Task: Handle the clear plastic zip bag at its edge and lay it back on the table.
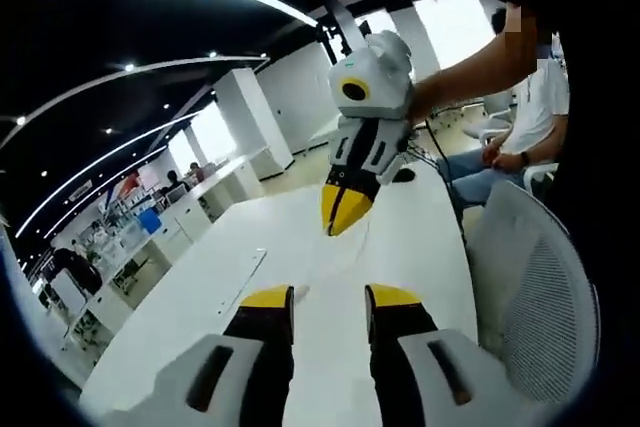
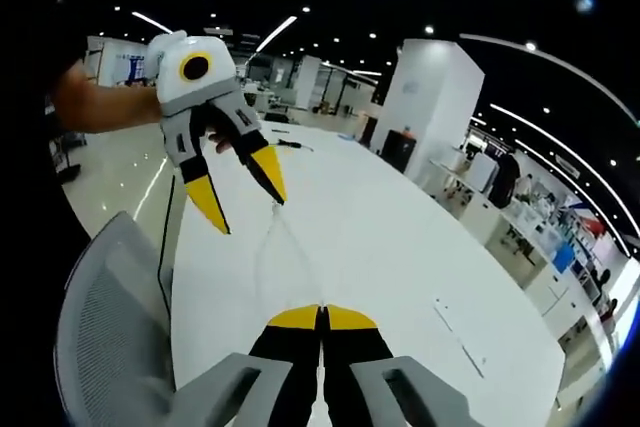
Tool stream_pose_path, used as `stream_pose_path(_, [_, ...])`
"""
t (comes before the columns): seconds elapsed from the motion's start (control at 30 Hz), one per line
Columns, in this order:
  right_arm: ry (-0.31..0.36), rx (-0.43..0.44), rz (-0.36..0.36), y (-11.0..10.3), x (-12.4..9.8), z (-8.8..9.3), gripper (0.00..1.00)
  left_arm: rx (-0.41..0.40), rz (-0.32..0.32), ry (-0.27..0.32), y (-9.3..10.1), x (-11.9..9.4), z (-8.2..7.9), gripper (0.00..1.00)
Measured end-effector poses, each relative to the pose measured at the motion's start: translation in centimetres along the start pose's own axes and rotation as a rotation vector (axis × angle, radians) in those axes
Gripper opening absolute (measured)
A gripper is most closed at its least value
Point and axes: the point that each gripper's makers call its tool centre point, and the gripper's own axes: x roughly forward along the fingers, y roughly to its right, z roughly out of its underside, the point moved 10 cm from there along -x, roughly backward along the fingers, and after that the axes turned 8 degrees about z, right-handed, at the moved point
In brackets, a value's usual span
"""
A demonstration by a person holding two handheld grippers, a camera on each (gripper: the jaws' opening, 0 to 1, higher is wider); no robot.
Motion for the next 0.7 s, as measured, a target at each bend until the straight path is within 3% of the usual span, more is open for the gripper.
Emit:
stream_pose_path(0.2, [0.007, -0.019, 0.014, 1.7, 0.5, -0.4, 0.00, -0.080, -0.048, 0.006, 0.6, -1.4, 1.5, 0.33])
stream_pose_path(0.7, [0.021, -0.167, 0.078, 4.8, 2.5, -1.0, 0.00, -0.233, -0.132, 0.001, 2.5, -3.6, 4.7, 0.50])
